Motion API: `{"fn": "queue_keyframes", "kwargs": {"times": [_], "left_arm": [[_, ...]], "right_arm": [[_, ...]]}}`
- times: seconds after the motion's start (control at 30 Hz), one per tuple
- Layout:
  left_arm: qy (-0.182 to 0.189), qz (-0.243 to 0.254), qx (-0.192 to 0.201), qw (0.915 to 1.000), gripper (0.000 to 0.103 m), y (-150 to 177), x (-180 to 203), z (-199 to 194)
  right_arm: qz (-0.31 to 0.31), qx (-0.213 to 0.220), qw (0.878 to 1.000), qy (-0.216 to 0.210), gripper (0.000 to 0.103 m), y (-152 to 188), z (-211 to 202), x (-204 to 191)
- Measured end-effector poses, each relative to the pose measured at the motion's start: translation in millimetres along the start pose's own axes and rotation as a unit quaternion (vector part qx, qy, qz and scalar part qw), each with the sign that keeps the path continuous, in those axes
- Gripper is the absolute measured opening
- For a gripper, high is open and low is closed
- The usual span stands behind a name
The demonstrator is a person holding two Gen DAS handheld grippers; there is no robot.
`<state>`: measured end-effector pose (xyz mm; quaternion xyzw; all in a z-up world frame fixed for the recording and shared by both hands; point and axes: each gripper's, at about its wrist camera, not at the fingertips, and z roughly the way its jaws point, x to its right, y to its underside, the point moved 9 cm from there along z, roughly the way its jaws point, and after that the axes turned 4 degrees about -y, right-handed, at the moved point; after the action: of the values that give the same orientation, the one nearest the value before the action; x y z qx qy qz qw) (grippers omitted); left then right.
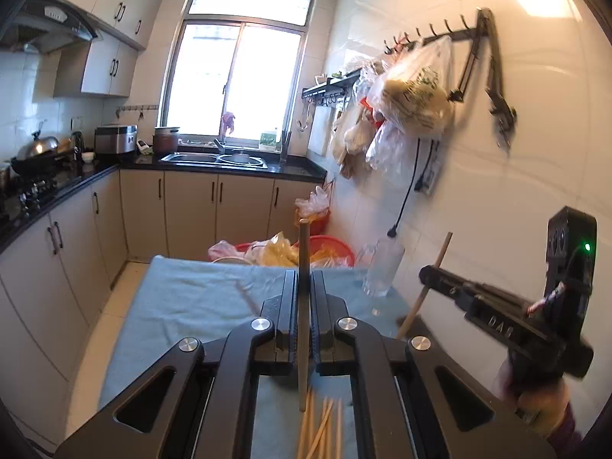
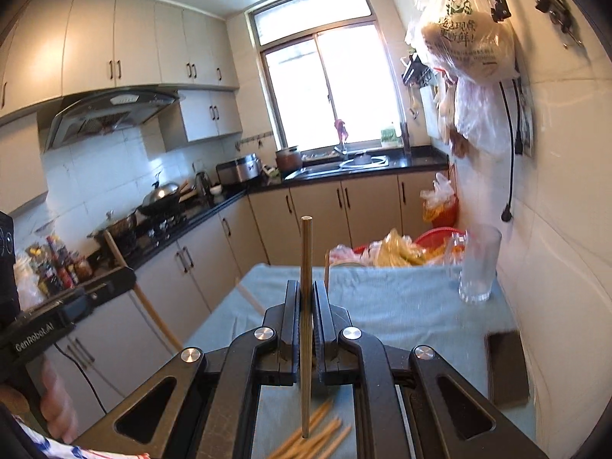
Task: Organize utensils
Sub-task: 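Carry both chopsticks upright to the black holder and lower them in, then open both tools to drop the chopsticks, then move back toward the pile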
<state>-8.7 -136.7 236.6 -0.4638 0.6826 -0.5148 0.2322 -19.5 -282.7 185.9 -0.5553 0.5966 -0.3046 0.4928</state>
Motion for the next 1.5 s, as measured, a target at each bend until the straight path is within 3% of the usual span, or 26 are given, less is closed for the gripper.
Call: {"fn": "queue_keyframes", "kwargs": {"times": [0.17,0.3,0.57,0.7,0.87,1.0,1.1,1.27,1.33,1.5], "left_arm": [[-0.018,-0.008,0.013,0.9997,0.006,-30.6,-0.4,49.0],[-0.028,-0.011,0.001,0.9995,0.005,-33.0,-3.5,89.7],[-0.03,-0.04,-0.105,0.9932,0.006,16.0,-15.0,153.0],[-0.046,-0.022,-0.095,0.9942,0.007,23.7,-16.8,148.1],[-0.053,-0.008,-0.079,0.9954,0.033,23.9,-15.1,132.7],[-0.057,0.007,-0.069,0.996,0.043,24.2,-11.1,114.7],[-0.054,0.016,-0.074,0.9957,0.053,31.1,-8.7,100.3],[-0.049,0.019,-0.096,0.994,0.055,48.7,-15.9,75.0],[-0.049,0.013,-0.105,0.9932,0.061,59.6,-24.8,60.7],[-0.062,0.0,-0.134,0.989,0.063,98.8,-51.6,37.2]], "right_arm": [[0.008,0.027,1.0,0.011,0.007,-36.3,25.0,6.5],[0.011,0.035,0.999,0.029,0.007,-43.9,50.6,16.8],[0.025,-0.038,0.998,0.042,0.007,6.0,111.8,45.9],[0.034,-0.072,0.996,0.044,0.007,31.2,130.7,57.7],[0.049,-0.084,0.994,0.043,0.01,38.4,137.6,65.2],[0.049,-0.077,0.995,0.046,0.046,36.6,130.5,64.5],[0.044,-0.071,0.995,0.049,0.049,34.7,119.0,60.1],[0.04,-0.07,0.995,0.058,0.059,41.5,95.9,58.6],[0.041,-0.075,0.994,0.063,0.062,49.0,84.0,61.1],[0.044,-0.103,0.99,0.081,0.066,85.2,53.2,73.3]]}}
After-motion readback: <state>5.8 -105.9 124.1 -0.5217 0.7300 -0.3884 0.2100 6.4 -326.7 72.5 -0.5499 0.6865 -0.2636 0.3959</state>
